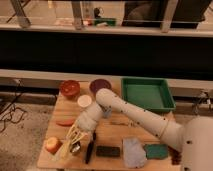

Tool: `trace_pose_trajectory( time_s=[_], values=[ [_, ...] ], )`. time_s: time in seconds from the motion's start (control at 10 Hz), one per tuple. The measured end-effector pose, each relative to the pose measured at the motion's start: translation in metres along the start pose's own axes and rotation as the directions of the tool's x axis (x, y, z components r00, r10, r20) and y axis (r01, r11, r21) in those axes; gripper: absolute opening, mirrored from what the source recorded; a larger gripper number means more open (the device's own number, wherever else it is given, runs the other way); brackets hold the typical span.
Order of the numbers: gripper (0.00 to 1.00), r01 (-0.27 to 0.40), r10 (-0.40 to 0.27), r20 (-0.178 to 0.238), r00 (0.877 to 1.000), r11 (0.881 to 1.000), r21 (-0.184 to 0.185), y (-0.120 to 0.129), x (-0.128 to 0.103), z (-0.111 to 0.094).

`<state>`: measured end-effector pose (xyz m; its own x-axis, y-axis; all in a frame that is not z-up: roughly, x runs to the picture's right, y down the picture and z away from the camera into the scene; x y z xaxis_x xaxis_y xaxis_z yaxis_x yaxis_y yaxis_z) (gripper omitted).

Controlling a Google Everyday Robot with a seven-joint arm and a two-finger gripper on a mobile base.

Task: Place banana in metal cup

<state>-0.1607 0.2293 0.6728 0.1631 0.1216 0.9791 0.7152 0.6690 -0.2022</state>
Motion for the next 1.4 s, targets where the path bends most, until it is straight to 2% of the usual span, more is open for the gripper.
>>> trace_pose_trajectory(
  time_s=[0.7,1.1,1.2,1.4],
  values=[
    [0.03,-0.015,0.015,-0.013,1.000,1.000,0.013,0.009,0.016,-0.015],
    [0.03,-0.013,0.013,-0.013,1.000,1.000,0.001,0.012,0.018,-0.014],
    [0.07,-0.014,0.014,-0.013,1.000,1.000,0.001,0.012,0.018,-0.014],
    [0.27,-0.015,0.015,-0.014,1.000,1.000,0.003,0.012,0.018,-0.014]
  ],
)
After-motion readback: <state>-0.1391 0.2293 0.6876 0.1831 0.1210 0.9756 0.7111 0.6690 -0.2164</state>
